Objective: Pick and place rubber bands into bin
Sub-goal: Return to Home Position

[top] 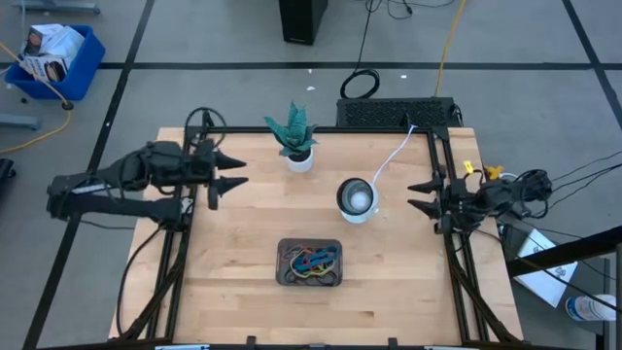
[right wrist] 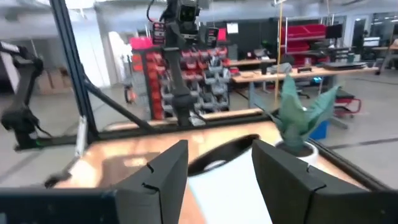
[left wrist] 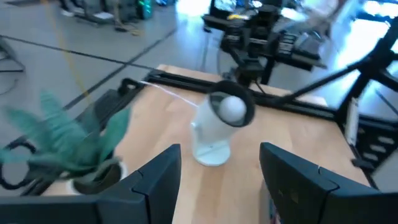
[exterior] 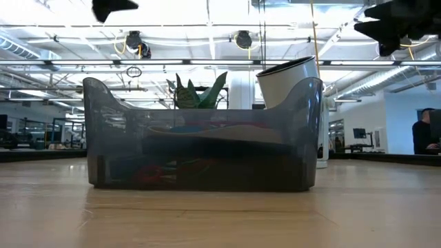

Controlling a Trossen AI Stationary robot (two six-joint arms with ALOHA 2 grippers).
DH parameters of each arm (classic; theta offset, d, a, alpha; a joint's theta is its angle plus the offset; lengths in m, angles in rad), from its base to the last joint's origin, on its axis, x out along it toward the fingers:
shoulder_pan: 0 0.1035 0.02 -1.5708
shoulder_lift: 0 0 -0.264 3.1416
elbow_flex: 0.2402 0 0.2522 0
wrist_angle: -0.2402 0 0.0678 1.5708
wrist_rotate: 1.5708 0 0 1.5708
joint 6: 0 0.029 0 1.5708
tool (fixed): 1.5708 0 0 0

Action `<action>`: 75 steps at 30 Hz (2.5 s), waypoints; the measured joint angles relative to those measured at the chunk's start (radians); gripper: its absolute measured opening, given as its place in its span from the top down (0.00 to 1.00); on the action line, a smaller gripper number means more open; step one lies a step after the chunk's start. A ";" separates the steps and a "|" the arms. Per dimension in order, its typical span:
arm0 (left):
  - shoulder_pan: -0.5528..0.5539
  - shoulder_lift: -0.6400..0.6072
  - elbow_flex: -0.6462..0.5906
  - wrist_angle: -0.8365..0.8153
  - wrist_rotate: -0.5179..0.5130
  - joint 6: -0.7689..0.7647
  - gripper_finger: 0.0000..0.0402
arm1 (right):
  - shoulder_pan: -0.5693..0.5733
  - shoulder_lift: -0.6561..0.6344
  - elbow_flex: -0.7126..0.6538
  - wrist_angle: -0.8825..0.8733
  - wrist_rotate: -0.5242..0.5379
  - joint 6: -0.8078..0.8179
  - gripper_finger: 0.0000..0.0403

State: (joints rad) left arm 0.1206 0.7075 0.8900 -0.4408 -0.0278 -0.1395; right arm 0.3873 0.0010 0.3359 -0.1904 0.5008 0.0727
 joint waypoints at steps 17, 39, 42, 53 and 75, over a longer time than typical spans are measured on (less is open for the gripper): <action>0.132 -0.521 -0.372 0.049 -0.031 -0.132 0.44 | -0.028 0.000 0.068 -0.094 0.022 -0.059 0.56; 0.135 -0.606 -0.750 0.349 -0.024 -0.200 0.44 | -0.028 0.000 -0.175 0.243 -0.035 -0.001 0.57; 0.135 -0.606 -0.771 0.348 -0.039 -0.201 0.44 | -0.028 0.000 -0.175 0.242 -0.036 -0.001 0.56; 0.135 -0.605 -0.786 0.339 -0.156 -0.141 0.44 | -0.028 0.001 -0.274 0.354 -0.059 0.005 0.57; 0.135 -0.605 -0.786 0.338 -0.156 -0.127 0.44 | -0.028 0.010 -0.319 0.277 0.077 -0.053 0.57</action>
State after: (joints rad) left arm 0.2554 0.1024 0.1036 -0.1024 -0.1841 -0.2665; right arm 0.3592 0.0107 0.0170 0.0869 0.5779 0.0193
